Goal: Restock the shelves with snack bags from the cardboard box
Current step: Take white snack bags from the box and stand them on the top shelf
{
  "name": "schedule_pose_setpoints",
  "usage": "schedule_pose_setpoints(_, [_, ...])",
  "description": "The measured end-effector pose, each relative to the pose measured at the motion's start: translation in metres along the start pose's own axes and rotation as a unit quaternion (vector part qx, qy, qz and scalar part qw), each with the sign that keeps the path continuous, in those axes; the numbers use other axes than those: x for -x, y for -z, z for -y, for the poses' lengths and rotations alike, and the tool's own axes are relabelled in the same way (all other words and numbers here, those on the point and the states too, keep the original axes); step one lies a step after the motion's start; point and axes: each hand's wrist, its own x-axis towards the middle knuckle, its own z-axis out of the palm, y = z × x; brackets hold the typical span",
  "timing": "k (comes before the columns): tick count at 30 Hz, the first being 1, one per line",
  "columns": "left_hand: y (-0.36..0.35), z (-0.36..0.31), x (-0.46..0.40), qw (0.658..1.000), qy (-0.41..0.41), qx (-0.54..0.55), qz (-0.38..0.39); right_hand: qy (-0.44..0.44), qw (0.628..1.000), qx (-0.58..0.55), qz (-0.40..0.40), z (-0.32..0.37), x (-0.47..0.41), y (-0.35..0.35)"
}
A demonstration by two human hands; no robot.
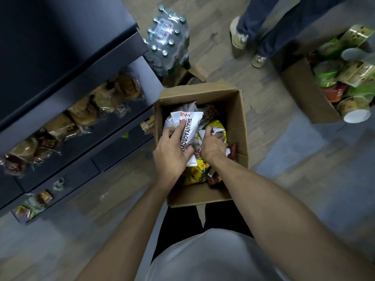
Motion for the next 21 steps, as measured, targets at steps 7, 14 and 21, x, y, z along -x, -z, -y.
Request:
schedule_pose_setpoints(7, [0.010,0.000,0.004,0.998,-0.013,0.053,0.023,0.029,0.999,-0.030,0.001,-0.014,0.000,0.020])
schedule_pose_setpoints(14, [0.033,-0.015,0.012,0.998,0.007,0.039,-0.038,0.130,0.966,-0.092,-0.201,-0.009,0.032,0.067])
schedule_pose_setpoints(21, [0.060,-0.009,0.021,0.998,-0.025,0.022,-0.050,0.183,0.910,-0.218,-0.303,-0.014,0.074,0.112])
